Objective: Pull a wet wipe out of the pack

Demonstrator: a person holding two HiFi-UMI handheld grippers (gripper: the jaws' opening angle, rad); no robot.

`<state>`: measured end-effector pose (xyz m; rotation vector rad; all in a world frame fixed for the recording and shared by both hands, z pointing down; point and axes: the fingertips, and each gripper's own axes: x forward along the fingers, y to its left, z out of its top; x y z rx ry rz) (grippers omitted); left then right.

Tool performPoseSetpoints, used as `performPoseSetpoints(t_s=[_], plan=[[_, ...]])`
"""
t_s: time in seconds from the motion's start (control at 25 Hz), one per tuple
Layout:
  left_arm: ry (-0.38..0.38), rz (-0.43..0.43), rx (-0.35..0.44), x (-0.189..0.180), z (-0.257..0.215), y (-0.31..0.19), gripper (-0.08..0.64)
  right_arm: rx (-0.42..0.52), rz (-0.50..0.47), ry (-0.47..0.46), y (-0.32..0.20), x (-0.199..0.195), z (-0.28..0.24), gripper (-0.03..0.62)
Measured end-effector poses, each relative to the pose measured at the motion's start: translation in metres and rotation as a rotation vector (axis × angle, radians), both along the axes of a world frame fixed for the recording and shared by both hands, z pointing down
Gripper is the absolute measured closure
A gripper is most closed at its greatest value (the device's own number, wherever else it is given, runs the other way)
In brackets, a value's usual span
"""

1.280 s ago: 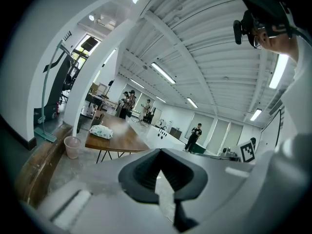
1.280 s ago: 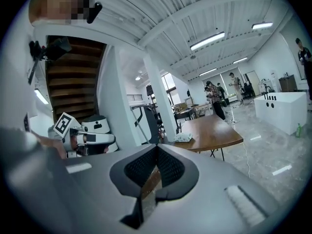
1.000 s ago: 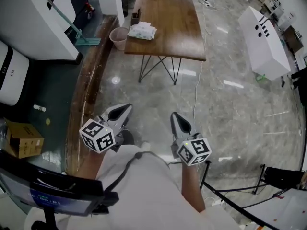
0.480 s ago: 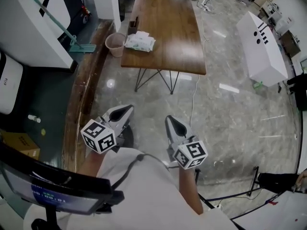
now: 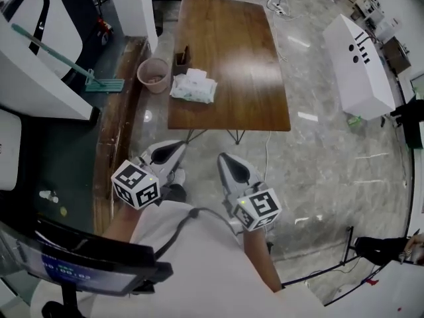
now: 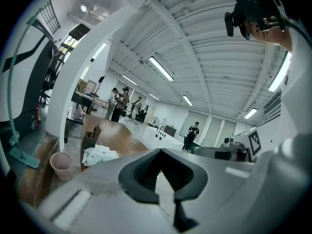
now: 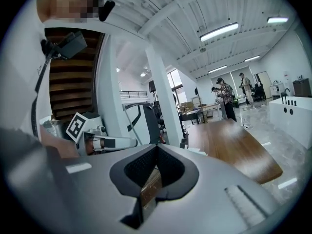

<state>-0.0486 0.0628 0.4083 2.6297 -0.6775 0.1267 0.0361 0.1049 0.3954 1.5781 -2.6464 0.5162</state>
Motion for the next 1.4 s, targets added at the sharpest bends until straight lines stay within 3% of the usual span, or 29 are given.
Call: performPoseSetpoints(t_s=[0.36, 0.72, 1.08, 1.4], plan=[[-0.022, 0.066, 0.045, -0.001, -0.006, -0.113, 0.555, -0.002, 0.040, 0.026, -0.116, -0.017, -0.006, 0.584], [-0.031, 0.100, 0.039, -0.007, 0.004, -0.162, 0.555, -0.049, 0.025, -0.005, -0.166, -0.031, 0.003, 0.584], [-0.042, 0.041, 0.003, -0.003, 0.015, -0.179, 0.557, -0.047, 0.043, -0.035, -0.182, -0.006, 0.007, 0.584], [-0.071, -0.079, -0.002, 0.011, 0.019, -0.206, 0.557, -0.017, -0.136, 0.027, -0.228, 0.001, 0.015, 0.584]])
